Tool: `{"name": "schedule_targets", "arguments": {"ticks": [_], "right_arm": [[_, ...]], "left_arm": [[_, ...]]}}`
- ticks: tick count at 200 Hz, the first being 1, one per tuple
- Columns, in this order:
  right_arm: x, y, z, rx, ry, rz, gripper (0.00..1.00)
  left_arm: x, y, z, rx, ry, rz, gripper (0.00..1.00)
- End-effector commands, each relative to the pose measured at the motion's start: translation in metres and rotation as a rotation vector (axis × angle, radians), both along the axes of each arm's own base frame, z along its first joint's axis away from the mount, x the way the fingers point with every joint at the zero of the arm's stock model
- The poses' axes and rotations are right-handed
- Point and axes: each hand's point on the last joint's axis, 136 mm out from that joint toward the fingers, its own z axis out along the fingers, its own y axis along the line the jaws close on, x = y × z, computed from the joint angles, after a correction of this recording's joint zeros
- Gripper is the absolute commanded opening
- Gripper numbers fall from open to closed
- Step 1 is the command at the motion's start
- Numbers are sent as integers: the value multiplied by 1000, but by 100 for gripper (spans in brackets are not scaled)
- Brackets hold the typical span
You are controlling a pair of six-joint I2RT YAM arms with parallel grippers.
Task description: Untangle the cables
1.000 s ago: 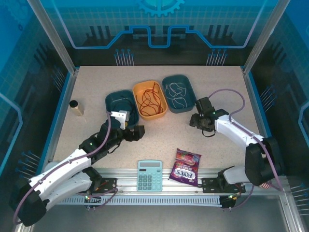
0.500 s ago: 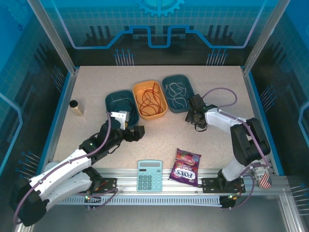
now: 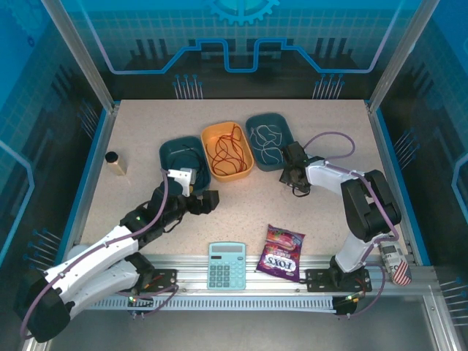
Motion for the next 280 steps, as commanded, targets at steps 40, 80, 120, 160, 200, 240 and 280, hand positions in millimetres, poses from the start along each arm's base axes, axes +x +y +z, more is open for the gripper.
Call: {"name": "schedule_targets", "arguments": {"ticks": [40,80,120,160,200,240,280], "right_arm": [[6,-20,10,-8,-43,-49,41],[0,-29,17,-5,-56,-54,22],[-8,-28,34,3,-86,-8,11],[-19,-19,61,-1,-106,138,0],[-31,-13,103,2,-197,221,0],[-41,-1,158,14,-343,337,0],[-50,2,210,18,-464,383,0]], "left_arm": [[0,0,0,-19,-3,3,99],[1,-2,1,-25,-5,0,99],[1,-1,1,-25,-1,0,99],[0,-2,1,-26,-1,-5,99],[2,-3,3,-28,-8,-3,99],[5,-7,5,-32,-8,-15,99],[7,-12,5,-41,-4,-24,99]]}}
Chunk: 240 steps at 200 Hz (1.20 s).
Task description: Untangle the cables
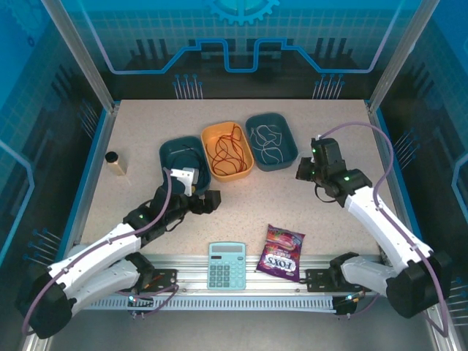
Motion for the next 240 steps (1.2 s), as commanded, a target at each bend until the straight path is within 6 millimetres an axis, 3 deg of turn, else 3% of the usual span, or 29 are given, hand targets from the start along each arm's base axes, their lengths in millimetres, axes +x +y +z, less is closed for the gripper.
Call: {"name": "schedule_targets", "arguments": {"ticks": [1,56,95,123,192,240], "right_arm": [[-8,5,35,-7,-70,59,0],[-10,8,90,-9,-178,108,0],[7,18,120,-20,-235,141,0],[27,23,131,-44,-251,139,0],[82,51,116,-99,-185,149,0],[116,58,79,-179,-83,127,0]], "left_arm": [[4,-6,11,-41,-19,-9,99],[4,-5,8,-38,-11,-2,99],[3,-5,8,-45,-9,1,99],[3,-5,9,-51,-9,-2,99],[-2,0,12,-53,-12,4,99],[-5,5,11,-45,-16,17,99]]}}
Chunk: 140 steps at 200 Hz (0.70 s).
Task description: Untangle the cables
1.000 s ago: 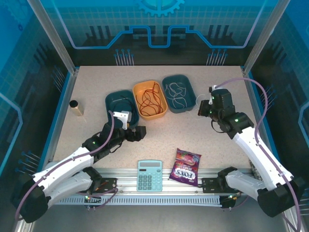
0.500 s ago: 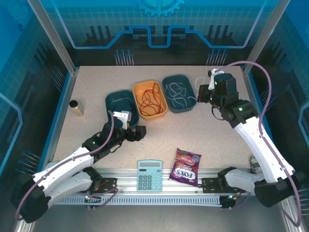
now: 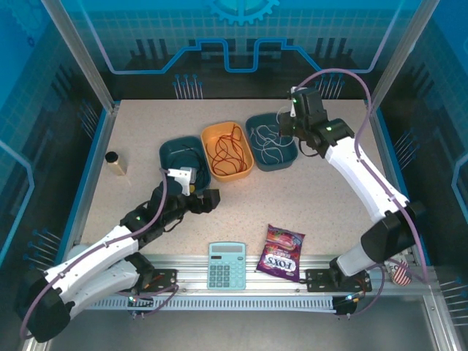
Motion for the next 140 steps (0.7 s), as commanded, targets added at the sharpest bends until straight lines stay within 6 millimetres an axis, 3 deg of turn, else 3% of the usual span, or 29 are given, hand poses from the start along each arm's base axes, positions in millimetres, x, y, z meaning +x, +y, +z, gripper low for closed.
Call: {"name": "schedule_targets", "arguments": {"ticks": [1,38,92,140], "right_arm": [[10,1,-7,-54,24,-15,0],[27,12,-34,-74,83,-9,0],[37,21,-68,-93,170,4,0],[36,18,-82,-120,217,-8,0]], "left_arm": [[-3,4,-1,0,5,5,99],[-3,6,-2,9,6,11,99],[-4,8,-2,19,4,16,99],[-4,10,-3,24,3,20,99]]}}
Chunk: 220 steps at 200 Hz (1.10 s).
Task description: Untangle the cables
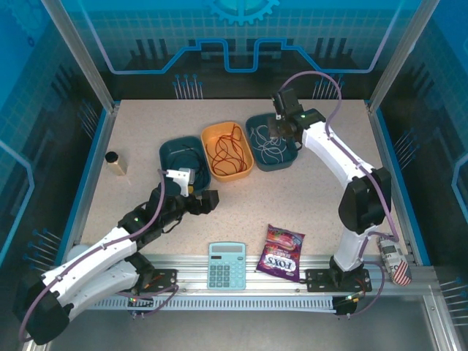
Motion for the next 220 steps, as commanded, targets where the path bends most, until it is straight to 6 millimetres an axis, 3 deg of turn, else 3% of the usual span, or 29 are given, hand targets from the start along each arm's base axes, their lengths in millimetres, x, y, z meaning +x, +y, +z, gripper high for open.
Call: {"name": "schedule_targets", "arguments": {"ticks": [1,64,152,220], "right_arm": [[-2,5,0,-15,22,5,0],[7,12,-21,-36,58,30,0],[40,47,-52,-21,103,122,0],[41,67,-63,56,128,188,0]], "left_arm": [[0,6,-2,16,-5,19,99],[1,7,-1,13,-7,26,99],[-1,9,5,15,-14,28,99],[-2,12,3,18,-14,37,99]]}}
